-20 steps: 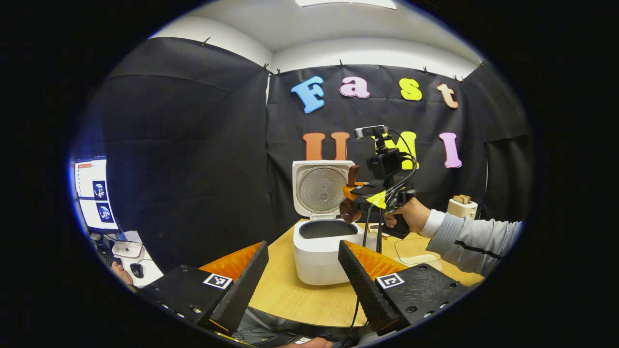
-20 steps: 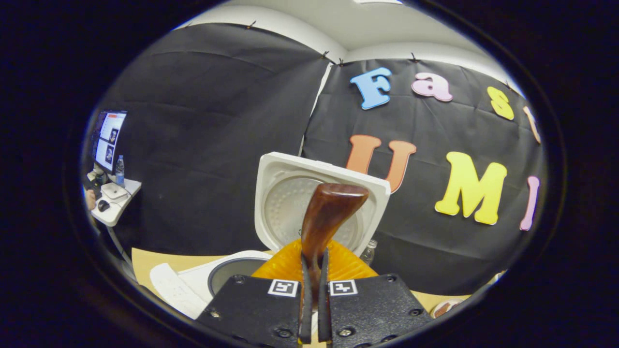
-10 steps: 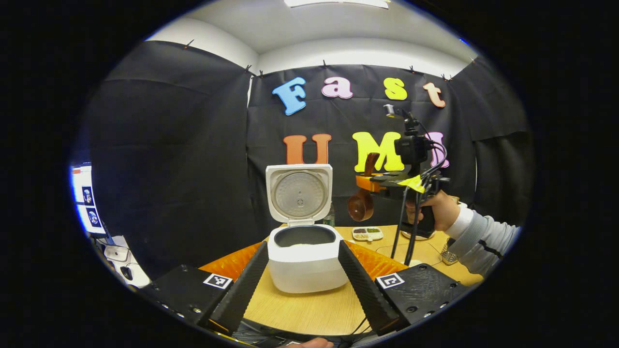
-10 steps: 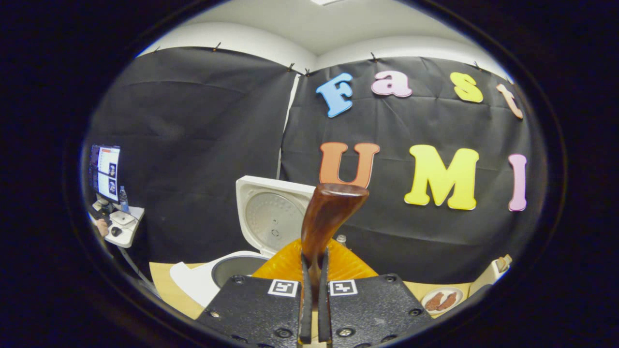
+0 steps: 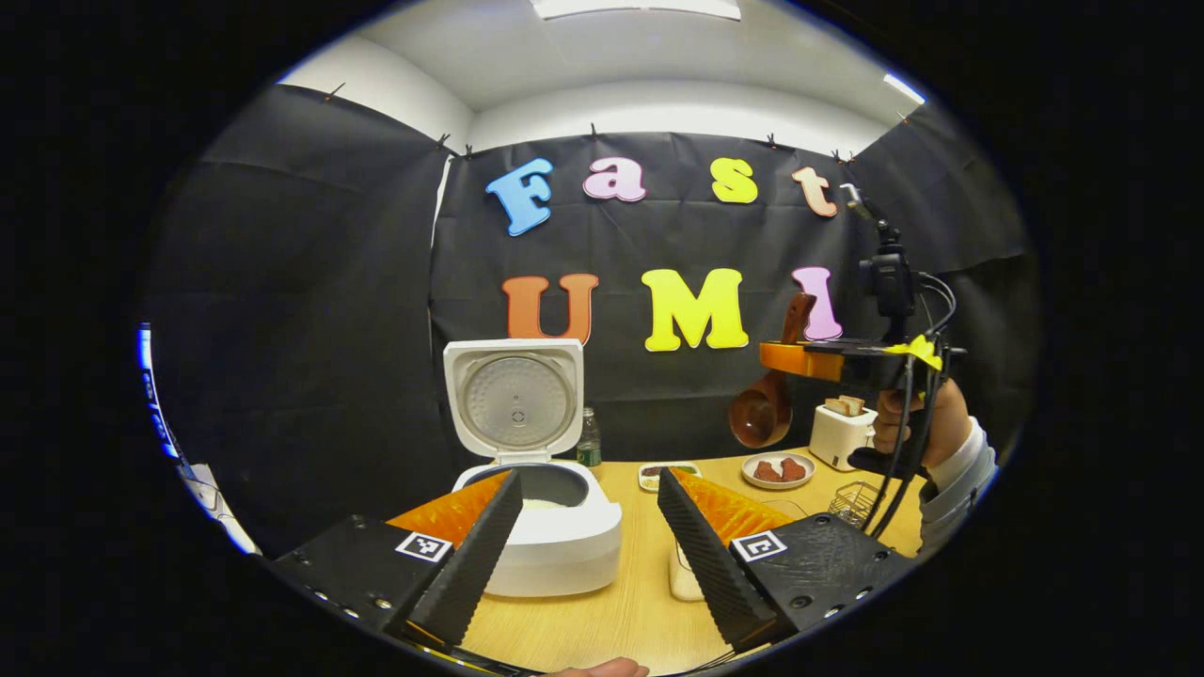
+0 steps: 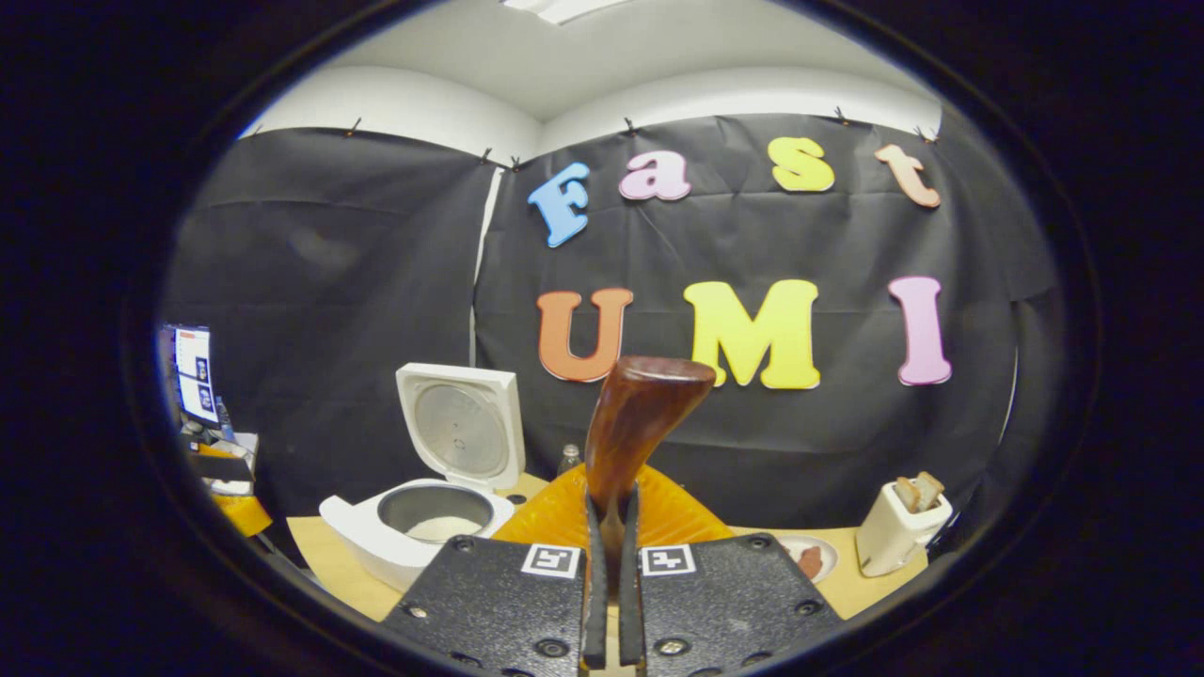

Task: Close the left gripper, press the button to open the rice cooker; take a wooden spoon from the chopstick holder with the right hand, scoop a spoonful of rice and pour it into the rice cooker, then put the wooden spoon back into the chopstick holder.

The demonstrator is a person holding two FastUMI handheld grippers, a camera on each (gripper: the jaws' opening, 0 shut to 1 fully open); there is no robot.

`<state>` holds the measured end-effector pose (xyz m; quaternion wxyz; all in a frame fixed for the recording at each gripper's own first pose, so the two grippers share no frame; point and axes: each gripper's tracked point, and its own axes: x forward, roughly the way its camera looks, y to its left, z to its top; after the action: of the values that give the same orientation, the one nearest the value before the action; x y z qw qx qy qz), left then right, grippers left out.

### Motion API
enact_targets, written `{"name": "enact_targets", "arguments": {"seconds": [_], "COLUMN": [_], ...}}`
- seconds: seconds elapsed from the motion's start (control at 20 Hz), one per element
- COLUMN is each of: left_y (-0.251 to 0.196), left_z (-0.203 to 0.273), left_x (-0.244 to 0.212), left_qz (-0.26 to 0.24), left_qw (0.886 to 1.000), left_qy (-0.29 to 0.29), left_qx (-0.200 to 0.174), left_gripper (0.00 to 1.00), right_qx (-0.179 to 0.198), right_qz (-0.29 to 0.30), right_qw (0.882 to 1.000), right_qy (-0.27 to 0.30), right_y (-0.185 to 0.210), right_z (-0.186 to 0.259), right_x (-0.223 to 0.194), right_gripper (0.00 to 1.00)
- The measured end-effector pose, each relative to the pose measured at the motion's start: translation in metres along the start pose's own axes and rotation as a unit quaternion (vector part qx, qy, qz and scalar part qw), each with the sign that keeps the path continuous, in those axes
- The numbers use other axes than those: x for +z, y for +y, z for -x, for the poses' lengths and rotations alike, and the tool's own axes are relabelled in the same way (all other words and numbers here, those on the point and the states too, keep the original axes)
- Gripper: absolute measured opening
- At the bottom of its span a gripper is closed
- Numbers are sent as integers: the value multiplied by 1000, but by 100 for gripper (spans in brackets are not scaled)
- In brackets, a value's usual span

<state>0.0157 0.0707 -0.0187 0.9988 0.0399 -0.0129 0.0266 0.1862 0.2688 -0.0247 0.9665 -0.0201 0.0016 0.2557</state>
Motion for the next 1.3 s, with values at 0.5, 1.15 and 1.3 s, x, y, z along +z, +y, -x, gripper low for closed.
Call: {"name": "enact_targets", "arguments": {"seconds": [0.5,1.15,1.3], "left_y": [-31,-43,-42], "left_z": [-33,-57,-62], "left_x": [12,10,18], "left_qz": [5,11,18], "left_qw": [1000,1000,1000], "left_qy": [-27,-3,-3], "left_qx": [-14,-9,-7], "left_gripper": [93,93,93], "right_qx": [-121,-145,-165], "right_qz": [-44,-144,-146], "right_qw": [990,971,969], "right_qy": [48,121,115], "right_y": [-136,-201,-221], "right_z": [83,103,104], "right_x": [-68,-183,-177], "right_gripper": [10,16,33]}}
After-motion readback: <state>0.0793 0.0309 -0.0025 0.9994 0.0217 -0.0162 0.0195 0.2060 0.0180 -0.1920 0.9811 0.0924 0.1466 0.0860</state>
